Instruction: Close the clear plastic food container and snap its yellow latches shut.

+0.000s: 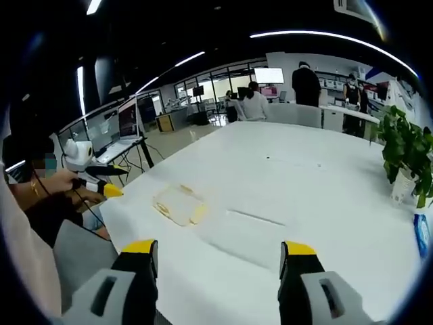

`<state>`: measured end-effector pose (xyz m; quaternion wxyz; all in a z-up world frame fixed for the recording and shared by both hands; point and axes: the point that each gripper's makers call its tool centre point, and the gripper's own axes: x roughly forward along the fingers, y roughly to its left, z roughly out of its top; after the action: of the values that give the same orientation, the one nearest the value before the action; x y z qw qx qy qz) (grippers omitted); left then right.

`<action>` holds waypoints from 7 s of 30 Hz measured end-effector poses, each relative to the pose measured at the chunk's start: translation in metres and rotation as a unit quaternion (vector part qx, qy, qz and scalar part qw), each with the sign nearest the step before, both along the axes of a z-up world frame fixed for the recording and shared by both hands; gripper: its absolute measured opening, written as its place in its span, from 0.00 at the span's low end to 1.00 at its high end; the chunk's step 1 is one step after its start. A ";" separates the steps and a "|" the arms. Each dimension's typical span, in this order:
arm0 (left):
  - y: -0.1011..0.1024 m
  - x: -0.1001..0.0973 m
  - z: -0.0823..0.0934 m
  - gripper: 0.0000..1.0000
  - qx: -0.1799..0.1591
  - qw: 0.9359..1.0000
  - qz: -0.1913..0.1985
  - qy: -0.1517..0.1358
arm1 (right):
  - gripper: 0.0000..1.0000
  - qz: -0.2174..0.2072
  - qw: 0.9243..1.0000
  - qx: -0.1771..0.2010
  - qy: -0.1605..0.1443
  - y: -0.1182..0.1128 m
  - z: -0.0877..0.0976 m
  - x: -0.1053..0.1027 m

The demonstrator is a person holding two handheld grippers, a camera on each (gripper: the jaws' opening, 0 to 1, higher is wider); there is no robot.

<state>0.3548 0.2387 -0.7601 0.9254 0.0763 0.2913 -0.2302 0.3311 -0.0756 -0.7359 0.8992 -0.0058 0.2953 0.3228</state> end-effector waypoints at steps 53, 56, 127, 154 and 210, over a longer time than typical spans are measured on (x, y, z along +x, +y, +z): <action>-0.007 0.042 -0.054 0.73 0.157 0.956 -0.246 0.036 | 0.70 0.286 0.953 -0.103 -0.008 0.123 -0.043 0.035; -0.005 0.043 -0.058 0.74 0.166 0.951 -0.258 0.040 | 0.70 0.297 0.949 -0.109 -0.007 0.126 -0.044 0.040; 0.022 0.087 -0.111 0.51 0.257 0.876 -0.397 0.094 | 0.55 0.443 0.857 -0.261 0.044 0.167 -0.139 0.086; 0.014 0.092 -0.121 0.45 0.241 0.865 -0.428 0.103 | 0.51 0.451 0.838 -0.305 0.033 0.166 -0.153 0.096; 0.006 0.082 -0.122 0.36 0.225 0.833 -0.489 0.129 | 0.36 0.445 0.840 -0.302 0.075 0.165 -0.151 0.090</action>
<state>0.4368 0.2447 -0.8817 0.6033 0.3842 0.3768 -0.5885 0.4209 0.0898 -0.8873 0.5874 -0.3841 0.4104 0.5823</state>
